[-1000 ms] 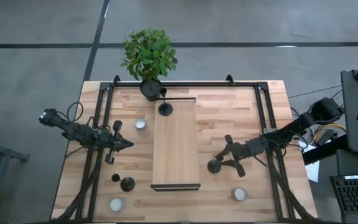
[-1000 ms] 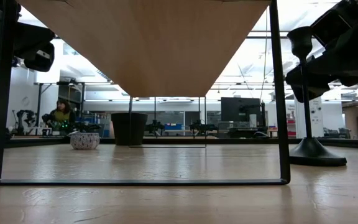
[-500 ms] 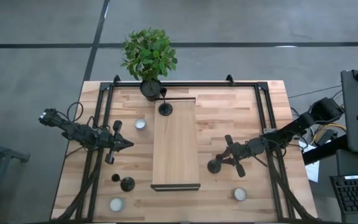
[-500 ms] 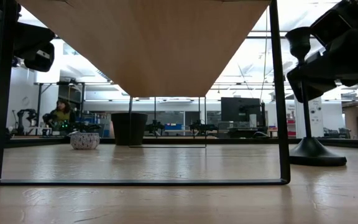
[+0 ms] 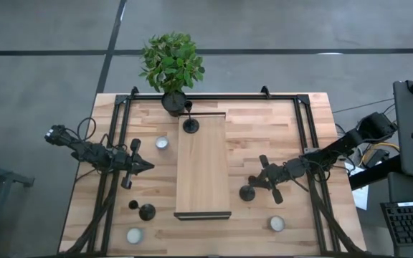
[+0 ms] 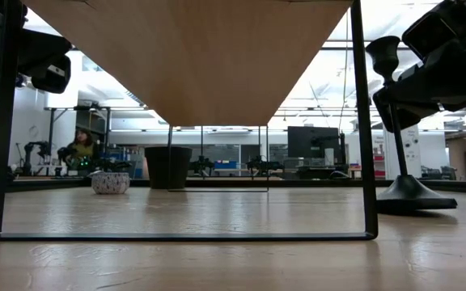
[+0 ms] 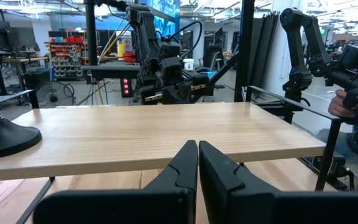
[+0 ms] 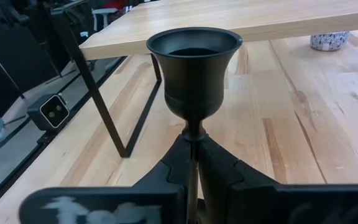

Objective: Pick & Place candle stick holders
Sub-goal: Put the right black candle holder on the shelf

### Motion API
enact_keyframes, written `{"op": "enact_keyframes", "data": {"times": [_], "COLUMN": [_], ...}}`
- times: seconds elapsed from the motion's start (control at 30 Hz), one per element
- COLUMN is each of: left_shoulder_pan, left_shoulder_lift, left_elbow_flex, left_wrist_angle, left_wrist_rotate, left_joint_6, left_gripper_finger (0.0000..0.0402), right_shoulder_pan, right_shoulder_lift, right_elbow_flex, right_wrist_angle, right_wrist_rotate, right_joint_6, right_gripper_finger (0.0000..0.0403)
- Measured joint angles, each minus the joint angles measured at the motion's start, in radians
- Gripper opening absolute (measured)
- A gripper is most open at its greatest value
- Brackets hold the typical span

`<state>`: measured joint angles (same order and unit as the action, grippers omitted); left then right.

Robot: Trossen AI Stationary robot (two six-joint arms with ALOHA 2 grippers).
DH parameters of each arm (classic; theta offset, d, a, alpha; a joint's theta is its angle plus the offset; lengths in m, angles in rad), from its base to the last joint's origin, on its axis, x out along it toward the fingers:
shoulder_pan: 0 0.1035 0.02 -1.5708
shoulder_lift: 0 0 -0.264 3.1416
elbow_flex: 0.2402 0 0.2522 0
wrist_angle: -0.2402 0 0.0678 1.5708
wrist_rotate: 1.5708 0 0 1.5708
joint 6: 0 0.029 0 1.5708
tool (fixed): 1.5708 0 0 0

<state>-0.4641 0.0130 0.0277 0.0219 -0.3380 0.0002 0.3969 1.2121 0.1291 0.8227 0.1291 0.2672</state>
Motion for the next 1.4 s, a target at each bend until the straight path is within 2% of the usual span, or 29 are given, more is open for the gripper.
{"op": "enact_keyframes", "data": {"times": [0.23,0.5,0.77,1.17,1.4], "left_shoulder_pan": [0.000,0.000,0.000,0.000,0.000], "left_shoulder_lift": [0.000,0.000,0.000,0.000,0.000], "left_elbow_flex": [0.000,0.000,0.000,0.000,0.000], "left_wrist_angle": [0.000,0.000,0.000,0.000,0.000], "left_wrist_rotate": [0.000,0.000,0.000,0.000,0.000], "left_joint_6": [0.000,0.000,0.000,0.000,0.000], "left_gripper_finger": [0.0014,0.0014,0.0014,0.0014,0.0014], "right_shoulder_pan": [0.000,-0.001,-0.014,-0.156,-0.271], "right_shoulder_lift": [-0.001,-0.008,-0.110,-0.334,-0.368], "right_elbow_flex": [0.000,-0.001,-0.001,0.037,0.041], "right_wrist_angle": [-0.001,-0.009,-0.074,-0.371,-0.401], "right_wrist_rotate": [0.005,0.073,0.136,0.132,0.072], "right_joint_6": [-0.005,-0.036,-0.070,-0.108,-0.172], "right_gripper_finger": [0.0017,0.0018,0.0018,0.0018,0.0018]}}
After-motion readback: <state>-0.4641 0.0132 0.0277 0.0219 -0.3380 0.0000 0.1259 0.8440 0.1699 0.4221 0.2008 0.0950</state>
